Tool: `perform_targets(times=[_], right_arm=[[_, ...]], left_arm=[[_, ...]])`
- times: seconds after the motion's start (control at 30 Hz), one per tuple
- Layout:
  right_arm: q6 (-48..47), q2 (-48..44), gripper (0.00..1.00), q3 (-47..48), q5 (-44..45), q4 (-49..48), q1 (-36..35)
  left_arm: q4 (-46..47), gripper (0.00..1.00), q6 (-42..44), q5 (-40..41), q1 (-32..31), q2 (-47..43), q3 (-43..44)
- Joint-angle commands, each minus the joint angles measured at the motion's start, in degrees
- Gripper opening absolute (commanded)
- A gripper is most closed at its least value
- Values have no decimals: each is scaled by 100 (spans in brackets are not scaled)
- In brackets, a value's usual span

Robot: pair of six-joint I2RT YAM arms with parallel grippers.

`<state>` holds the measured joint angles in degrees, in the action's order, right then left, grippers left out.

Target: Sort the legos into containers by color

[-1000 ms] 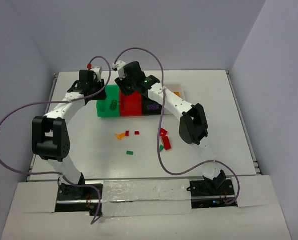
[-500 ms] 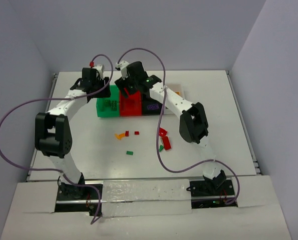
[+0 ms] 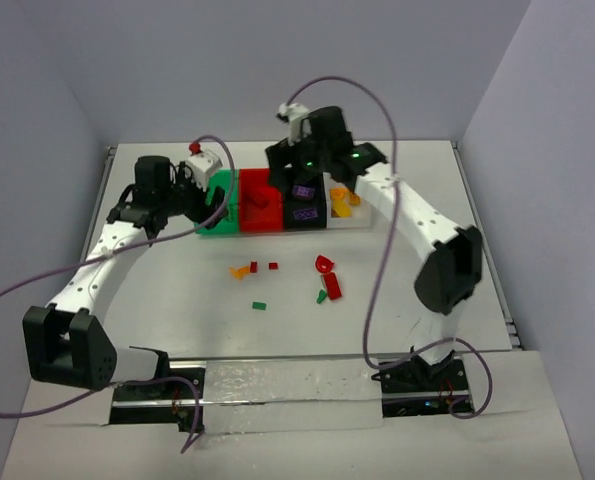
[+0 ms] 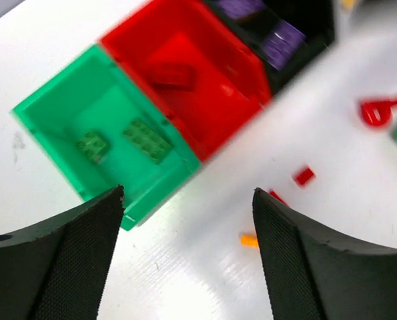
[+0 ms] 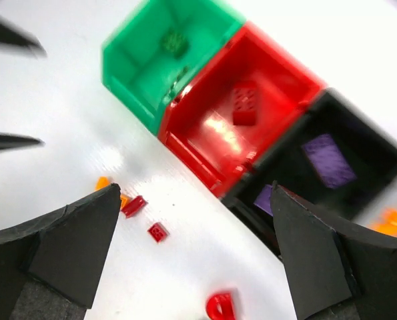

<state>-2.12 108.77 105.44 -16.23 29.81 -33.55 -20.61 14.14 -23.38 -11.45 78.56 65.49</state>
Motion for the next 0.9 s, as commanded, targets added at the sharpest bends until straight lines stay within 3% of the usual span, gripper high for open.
perform_targets(times=[0.0, 0.27, 0.67, 0.87], right_arm=[[43, -1358, 100, -665, -373, 37, 480], [-60, -2093, 100, -1557, -646, 286, 1302], [-104, -2220, 100, -1720, -789, 446, 1406], [-279, -2255, 100, -1825, -1031, 508, 1400]], left_arm=[[-701, 81, 1376, -956, -187, -69, -666], [-855, 76, 2262, -754, -856, 281, -1209], [-1177, 76, 4261, -1281, -859, 1273, -1010], [-1209, 68, 4571, -1125, -837, 1487, -1038]])
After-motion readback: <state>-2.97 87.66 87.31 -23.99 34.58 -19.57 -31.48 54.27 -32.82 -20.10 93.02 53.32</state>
